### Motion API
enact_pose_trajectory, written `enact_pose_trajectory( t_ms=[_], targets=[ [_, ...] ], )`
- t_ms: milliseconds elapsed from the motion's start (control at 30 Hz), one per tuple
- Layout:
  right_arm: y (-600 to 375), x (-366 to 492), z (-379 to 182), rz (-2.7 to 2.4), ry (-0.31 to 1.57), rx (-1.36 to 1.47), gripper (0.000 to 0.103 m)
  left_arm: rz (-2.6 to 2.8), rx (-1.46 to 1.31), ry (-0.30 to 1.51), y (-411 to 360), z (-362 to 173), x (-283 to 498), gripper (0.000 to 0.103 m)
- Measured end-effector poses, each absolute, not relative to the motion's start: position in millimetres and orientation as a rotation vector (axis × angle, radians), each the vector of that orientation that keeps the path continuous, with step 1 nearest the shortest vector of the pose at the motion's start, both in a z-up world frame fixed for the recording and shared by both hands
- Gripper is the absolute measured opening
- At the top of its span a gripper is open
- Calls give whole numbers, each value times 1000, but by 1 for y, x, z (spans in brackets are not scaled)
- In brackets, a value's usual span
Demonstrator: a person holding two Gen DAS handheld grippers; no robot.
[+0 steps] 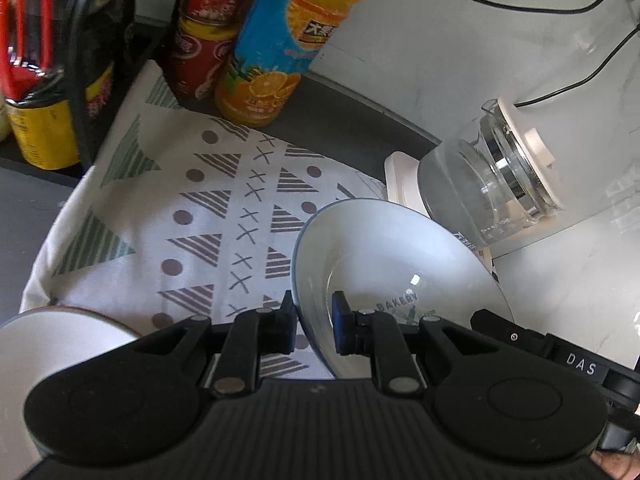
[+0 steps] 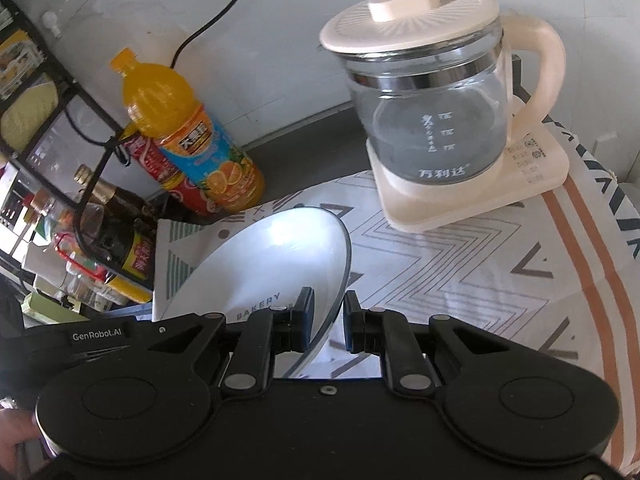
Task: Organize plates and bowls
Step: 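Carry the 'BAKERY' plate with both grippers over the plate stack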
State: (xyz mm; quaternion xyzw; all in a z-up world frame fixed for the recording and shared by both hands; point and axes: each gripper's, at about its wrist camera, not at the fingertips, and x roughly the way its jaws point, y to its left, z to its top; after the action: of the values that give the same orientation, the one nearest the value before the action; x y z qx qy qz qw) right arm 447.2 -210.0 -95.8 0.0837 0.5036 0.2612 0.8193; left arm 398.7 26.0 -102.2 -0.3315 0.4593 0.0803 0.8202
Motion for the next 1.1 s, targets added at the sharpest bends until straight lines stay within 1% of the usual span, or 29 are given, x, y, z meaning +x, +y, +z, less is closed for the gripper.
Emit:
enact_pose_trajectory(
  t_ms=[633,1100],
  targets=[
    [-165,375,-82,614,1056,169,15,215,-733,938,70,-88,313,15],
    [-151,313,-91,613,1068,154,15,232,-736,949,89,-98,246,15]
  ],
)
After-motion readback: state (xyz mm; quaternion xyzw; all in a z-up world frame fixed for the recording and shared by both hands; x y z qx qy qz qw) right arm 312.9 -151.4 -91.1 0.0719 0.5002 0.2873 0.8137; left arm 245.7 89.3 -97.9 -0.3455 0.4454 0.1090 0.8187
